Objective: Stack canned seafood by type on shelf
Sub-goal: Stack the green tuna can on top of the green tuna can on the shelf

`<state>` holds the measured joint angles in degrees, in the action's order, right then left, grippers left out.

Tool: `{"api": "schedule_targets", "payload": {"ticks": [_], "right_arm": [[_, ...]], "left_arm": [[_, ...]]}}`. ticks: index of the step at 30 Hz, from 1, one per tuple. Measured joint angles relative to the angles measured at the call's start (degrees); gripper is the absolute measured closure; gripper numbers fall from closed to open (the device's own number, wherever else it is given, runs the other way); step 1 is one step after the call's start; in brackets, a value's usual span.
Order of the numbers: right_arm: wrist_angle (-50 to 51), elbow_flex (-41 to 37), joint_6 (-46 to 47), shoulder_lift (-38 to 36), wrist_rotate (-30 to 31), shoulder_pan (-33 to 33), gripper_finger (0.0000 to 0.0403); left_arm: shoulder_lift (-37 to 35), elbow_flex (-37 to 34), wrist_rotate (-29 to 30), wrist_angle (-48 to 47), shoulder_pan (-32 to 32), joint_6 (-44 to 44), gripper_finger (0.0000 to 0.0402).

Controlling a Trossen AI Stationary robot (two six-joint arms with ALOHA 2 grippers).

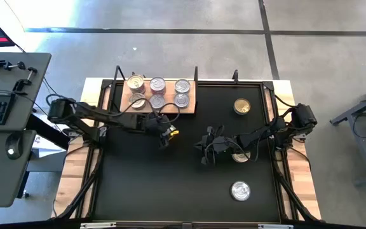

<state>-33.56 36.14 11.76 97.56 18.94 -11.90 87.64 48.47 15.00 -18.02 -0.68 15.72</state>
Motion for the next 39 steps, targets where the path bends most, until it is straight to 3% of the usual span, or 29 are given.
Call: {"api": "schedule_targets", "payload": {"ticks": [6,11,12,17,23,28,33,39], "right_arm": [[0.4,0.0,0.2,0.0,0.0,0.0,0.0402],[0.0,0.0,1.5,0.3,-1.4,0.0,0.0402],[-0.4,0.0,1.1,0.6,-2.5,0.0,0.0402],[-0.1,0.0,1.0,2.6,-6.3,-0.1,0.0371],[-1.4,0.0,6.2,6.5,-8.5,0.3,0.0251],[-18.7,0.1,2.7,11.6,-10.4,0.4,0.0158],[-35.3,2.0,2.2,15.2,-10.5,0.8,0.0136],[-36.9,6.6,4.3,15.3,-11.5,3.1,0.0139]], "left_arm": [[3.8,0.0,-3.1,4.6,-0.8,0.2,0.0153],[4.0,-0.1,-2.8,6.1,0.8,0.2,0.0278],[4.0,-0.3,-3.3,7.9,1.4,-0.6,0.0285],[4.1,-5.2,-6.6,31.3,4.3,0.5,0.0282],[4.1,-15.0,-9.7,59.2,5.6,10.7,0.0282],[4.0,-25.3,-8.0,79.7,6.8,16.6,0.0282],[4.0,-32.1,-1.3,91.9,10.5,17.0,0.0282],[3.9,-33.2,3.1,96.1,14.4,11.7,0.0282]]}}
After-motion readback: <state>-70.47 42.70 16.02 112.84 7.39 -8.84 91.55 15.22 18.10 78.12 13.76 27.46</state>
